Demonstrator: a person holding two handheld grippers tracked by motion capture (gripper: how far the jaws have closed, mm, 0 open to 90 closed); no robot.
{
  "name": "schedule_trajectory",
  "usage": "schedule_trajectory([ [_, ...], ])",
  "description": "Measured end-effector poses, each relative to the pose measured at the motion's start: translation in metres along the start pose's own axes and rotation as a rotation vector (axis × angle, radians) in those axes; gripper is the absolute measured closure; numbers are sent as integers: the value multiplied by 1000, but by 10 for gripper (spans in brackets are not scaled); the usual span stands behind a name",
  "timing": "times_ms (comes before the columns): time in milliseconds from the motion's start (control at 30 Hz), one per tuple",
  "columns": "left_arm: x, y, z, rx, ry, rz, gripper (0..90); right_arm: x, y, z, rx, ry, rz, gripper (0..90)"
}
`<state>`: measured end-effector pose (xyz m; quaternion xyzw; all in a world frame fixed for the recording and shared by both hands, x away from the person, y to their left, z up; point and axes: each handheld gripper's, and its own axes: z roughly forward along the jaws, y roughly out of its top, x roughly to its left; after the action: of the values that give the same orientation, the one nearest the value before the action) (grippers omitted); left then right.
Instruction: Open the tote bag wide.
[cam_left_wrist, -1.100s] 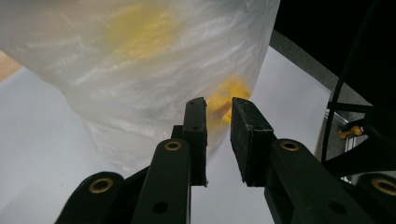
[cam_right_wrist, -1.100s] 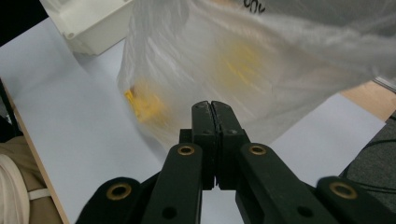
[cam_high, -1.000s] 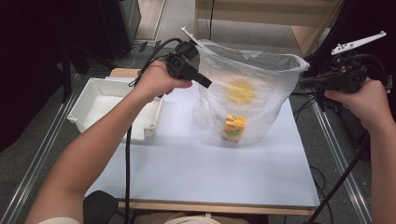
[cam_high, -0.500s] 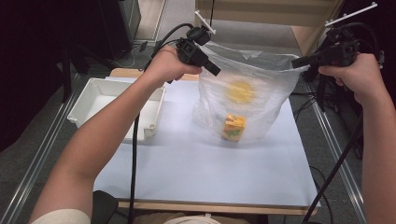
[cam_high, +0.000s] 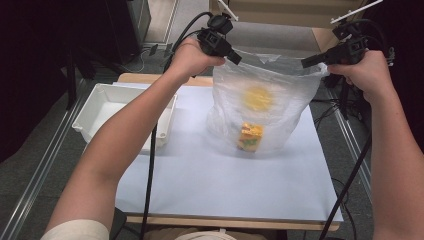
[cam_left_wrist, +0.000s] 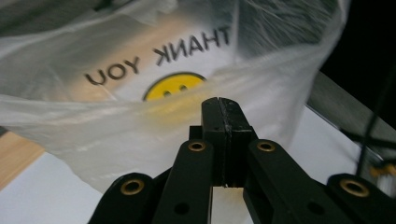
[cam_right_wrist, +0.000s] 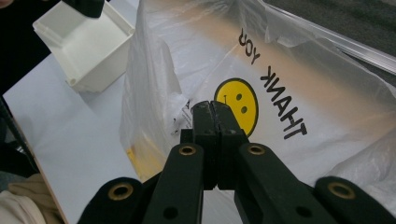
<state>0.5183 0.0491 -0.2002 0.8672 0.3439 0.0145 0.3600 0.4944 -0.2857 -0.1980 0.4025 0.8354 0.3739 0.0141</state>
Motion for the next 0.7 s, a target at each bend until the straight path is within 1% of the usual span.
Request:
schedule_trajectory([
  [33, 0, 0, 0, 0, 0, 0, 900, 0, 0, 0, 0, 0, 0, 900],
  [67, -4, 4, 4, -11, 40, -22, 900, 1, 1, 3, 1, -6, -1, 900],
  [100, -5, 6, 7, -19, 50, -36, 900, 1, 1, 4, 2, -8, -2, 900],
  [133, -6, 8, 10, -20, 68, -48, 900, 2, 1, 5, 0, -8, -2, 900],
  [167, -6, 8, 10, -20, 68, -48, 900, 2, 1, 5, 0, -8, -2, 900],
  [200, -6, 13, 15, -22, 105, -77, 900, 3, 3, 7, -2, -13, -5, 900],
  [233, -5, 15, 18, -24, 125, -92, 900, 4, 3, 8, -2, -18, -4, 900],
  [267, -5, 15, 18, -24, 125, -92, 900, 5, 4, 9, -6, -24, -5, 900],
  [300, -4, 17, 20, -34, 149, -109, 900, 5, 4, 9, -6, -24, -5, 900],
  [333, -2, 20, 24, -40, 172, -135, 900, 6, 5, 10, -12, -35, -7, 900],
  [367, -2, 20, 24, -40, 172, -135, 900, 6, 5, 10, -12, -35, -7, 900],
  [400, -2, 23, 28, -41, 204, -137, 900, 7, 5, 13, -20, -47, -7, 900],
  [467, -2, 26, 32, -33, 218, -149, 900, 7, 5, 15, -30, -53, -5, 900],
  [500, -2, 27, 34, -29, 235, -145, 900, 8, 5, 18, -32, -55, -1, 900],
  [533, -3, 29, 37, -23, 247, -146, 900, 7, 5, 20, -30, -55, -2, 900],
  [600, -3, 30, 40, -17, 253, -144, 900, 8, 5, 24, -20, -61, -5, 900],
  [633, -3, 31, 44, -7, 272, -143, 900, 8, 6, 26, -17, -61, -5, 900],
  [667, -3, 31, 44, -7, 272, -143, 900, 8, 6, 26, -17, -61, -5, 900],
  [700, -3, 32, 50, 3, 289, -149, 900, 8, 6, 29, -19, -64, -2, 900],
])
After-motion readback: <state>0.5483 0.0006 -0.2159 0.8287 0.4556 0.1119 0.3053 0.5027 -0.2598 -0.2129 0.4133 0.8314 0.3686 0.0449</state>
